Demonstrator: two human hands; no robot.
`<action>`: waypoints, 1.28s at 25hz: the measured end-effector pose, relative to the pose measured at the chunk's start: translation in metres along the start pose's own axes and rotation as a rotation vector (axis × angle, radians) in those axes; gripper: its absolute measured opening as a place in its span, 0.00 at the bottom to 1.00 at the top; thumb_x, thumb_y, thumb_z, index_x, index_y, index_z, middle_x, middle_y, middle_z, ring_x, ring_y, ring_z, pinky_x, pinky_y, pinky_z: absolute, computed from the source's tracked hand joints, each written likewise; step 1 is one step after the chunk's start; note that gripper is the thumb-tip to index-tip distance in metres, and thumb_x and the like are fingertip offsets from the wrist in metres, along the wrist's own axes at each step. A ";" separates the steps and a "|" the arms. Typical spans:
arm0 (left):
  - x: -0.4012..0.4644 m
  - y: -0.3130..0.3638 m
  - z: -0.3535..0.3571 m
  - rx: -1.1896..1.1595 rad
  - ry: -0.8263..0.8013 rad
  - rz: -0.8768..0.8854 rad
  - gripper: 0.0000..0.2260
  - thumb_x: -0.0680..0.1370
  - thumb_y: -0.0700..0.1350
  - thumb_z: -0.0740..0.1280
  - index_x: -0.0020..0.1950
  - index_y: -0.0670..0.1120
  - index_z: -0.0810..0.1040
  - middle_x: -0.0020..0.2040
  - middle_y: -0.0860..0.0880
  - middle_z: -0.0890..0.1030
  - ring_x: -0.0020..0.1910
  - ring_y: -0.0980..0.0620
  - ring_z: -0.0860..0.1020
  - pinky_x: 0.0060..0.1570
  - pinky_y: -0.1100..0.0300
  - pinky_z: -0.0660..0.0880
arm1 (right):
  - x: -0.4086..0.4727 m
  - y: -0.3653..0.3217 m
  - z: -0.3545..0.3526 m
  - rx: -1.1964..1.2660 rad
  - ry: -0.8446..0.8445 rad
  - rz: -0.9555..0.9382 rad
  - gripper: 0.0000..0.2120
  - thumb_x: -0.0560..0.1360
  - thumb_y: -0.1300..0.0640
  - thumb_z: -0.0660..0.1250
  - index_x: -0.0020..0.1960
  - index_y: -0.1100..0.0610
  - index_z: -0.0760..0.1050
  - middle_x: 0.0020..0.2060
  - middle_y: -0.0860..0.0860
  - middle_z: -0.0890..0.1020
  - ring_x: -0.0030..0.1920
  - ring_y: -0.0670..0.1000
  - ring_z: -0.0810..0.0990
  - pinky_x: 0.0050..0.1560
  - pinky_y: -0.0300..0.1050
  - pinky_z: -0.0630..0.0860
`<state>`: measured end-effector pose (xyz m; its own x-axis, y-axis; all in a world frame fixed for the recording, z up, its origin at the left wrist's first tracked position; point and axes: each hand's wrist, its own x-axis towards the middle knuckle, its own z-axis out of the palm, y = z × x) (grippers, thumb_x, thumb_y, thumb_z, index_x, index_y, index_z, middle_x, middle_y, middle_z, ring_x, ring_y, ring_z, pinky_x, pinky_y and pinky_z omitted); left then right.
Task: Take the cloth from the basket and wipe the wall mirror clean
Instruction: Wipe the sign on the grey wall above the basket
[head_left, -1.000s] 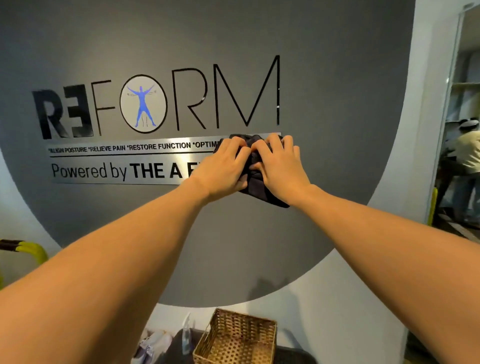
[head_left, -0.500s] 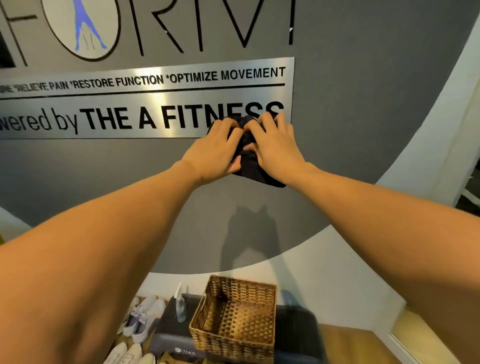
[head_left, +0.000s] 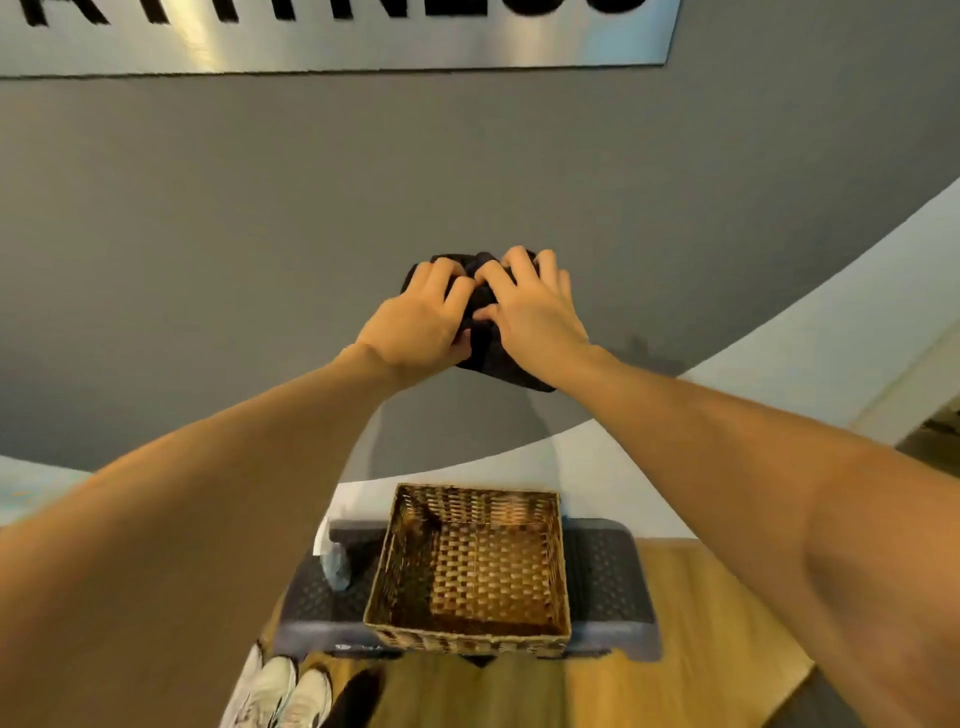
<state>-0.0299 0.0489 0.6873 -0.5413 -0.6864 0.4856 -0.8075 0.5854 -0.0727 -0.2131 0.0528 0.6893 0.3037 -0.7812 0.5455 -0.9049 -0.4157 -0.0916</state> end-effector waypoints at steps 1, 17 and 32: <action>-0.005 -0.012 0.035 -0.032 -0.034 -0.005 0.21 0.77 0.45 0.69 0.67 0.36 0.73 0.65 0.36 0.73 0.61 0.34 0.73 0.32 0.51 0.74 | -0.003 0.004 0.033 0.008 -0.046 0.027 0.13 0.84 0.53 0.65 0.67 0.54 0.72 0.65 0.56 0.72 0.61 0.62 0.68 0.59 0.57 0.70; -0.290 0.004 0.579 -0.357 -0.577 -0.123 0.23 0.78 0.46 0.70 0.69 0.38 0.71 0.68 0.39 0.71 0.66 0.38 0.71 0.40 0.49 0.83 | -0.296 0.061 0.557 0.173 -0.815 0.284 0.21 0.86 0.49 0.58 0.78 0.53 0.64 0.73 0.55 0.66 0.70 0.62 0.62 0.66 0.56 0.63; -0.353 0.012 0.682 -0.309 -1.124 -0.336 0.49 0.79 0.65 0.63 0.82 0.50 0.29 0.81 0.51 0.27 0.82 0.46 0.31 0.80 0.46 0.35 | -0.365 0.090 0.670 0.200 -1.188 0.365 0.39 0.83 0.33 0.56 0.84 0.40 0.37 0.84 0.53 0.36 0.84 0.61 0.37 0.81 0.64 0.37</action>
